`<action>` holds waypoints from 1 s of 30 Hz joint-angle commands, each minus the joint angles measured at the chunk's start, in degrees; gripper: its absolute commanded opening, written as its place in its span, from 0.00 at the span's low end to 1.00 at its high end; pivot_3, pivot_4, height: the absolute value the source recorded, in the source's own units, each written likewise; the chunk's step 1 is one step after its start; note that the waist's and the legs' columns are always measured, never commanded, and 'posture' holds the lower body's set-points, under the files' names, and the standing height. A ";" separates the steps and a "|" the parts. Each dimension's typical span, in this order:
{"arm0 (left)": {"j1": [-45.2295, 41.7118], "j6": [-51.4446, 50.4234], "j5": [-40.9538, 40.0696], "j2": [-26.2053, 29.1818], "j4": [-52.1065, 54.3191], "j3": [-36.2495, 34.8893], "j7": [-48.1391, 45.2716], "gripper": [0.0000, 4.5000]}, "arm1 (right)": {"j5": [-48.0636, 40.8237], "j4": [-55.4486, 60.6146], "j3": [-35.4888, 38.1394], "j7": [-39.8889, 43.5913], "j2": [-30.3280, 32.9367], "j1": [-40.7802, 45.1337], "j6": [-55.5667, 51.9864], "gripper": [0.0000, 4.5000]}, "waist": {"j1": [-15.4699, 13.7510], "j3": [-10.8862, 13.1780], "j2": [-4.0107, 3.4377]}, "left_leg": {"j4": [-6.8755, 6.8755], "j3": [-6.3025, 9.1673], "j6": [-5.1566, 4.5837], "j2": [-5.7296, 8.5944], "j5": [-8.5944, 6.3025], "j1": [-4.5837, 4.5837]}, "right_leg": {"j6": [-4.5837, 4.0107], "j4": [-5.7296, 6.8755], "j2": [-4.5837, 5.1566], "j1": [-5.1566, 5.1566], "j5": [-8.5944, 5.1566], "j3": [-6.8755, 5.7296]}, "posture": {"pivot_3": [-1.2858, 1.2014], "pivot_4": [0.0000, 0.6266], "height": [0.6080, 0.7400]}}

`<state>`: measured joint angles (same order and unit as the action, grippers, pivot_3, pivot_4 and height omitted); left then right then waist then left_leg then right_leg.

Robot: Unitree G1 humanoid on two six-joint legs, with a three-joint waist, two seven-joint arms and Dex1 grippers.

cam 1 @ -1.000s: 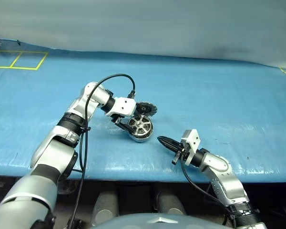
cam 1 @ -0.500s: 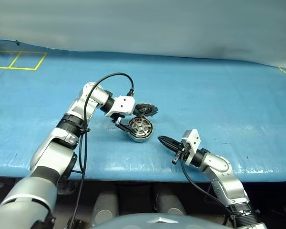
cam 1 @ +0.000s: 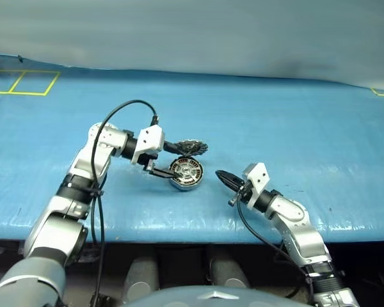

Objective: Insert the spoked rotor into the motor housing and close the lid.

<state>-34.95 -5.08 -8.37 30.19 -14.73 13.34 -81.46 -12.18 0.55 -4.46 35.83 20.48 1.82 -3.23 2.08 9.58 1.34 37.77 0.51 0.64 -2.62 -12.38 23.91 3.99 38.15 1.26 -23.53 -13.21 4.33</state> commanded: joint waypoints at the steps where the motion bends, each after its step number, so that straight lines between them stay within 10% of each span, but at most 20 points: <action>1: 5.23 -2.54 -3.28 1.15 8.14 -3.33 3.89 0.77 | 1.85 0.31 0.76 -2.69 -0.74 1.81 0.90 0.00 | -0.07 0.01 -0.01 | -0.01 0.00 0.00 0.00 0.00 0.01 | 0.00 0.00 0.00 -0.01 0.00 0.00 | 0.52 0.24 1.00; 13: 20.21 -7.41 -7.64 2.11 19.22 -9.44 16.41 0.77 | 2.83 -4.25 1.15 -5.89 -2.60 10.44 -4.74 0.00 | -0.08 0.01 -0.02 | 0.00 -0.06 0.00 -0.02 0.00 -0.07 | -0.03 0.01 0.02 0.04 0.01 0.03 | 0.52 0.24 1.00; 23: 16.46 -9.96 -8.25 -1.83 13.67 -13.57 28.94 0.77 | 1.93 -0.58 0.40 -3.15 -1.39 7.21 -7.35 0.00 | -0.04 0.00 -0.02 | -0.04 -0.06 0.00 0.00 0.00 -0.08 | 0.01 -0.02 0.01 0.05 0.03 0.02 | 0.52 0.24 1.00; 30: 7.32 -9.15 -4.56 -3.42 1.83 -10.99 31.45 0.33 | 0.01 7.46 -0.33 0.65 0.89 -0.01 -9.46 0.00 | -0.15 0.00 -0.02 | -0.09 -0.05 0.00 0.01 0.00 -0.07 | 0.03 -0.08 0.01 0.05 0.03 0.02 | 0.52 0.24 1.00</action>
<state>-25.78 -15.60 -13.65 27.11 -11.83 2.12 -50.77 -10.84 4.82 -5.11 35.74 20.77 2.01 -12.59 1.94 9.58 1.32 37.70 0.42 0.64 -2.60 -12.37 23.84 4.03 38.07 1.27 -23.48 -13.17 4.38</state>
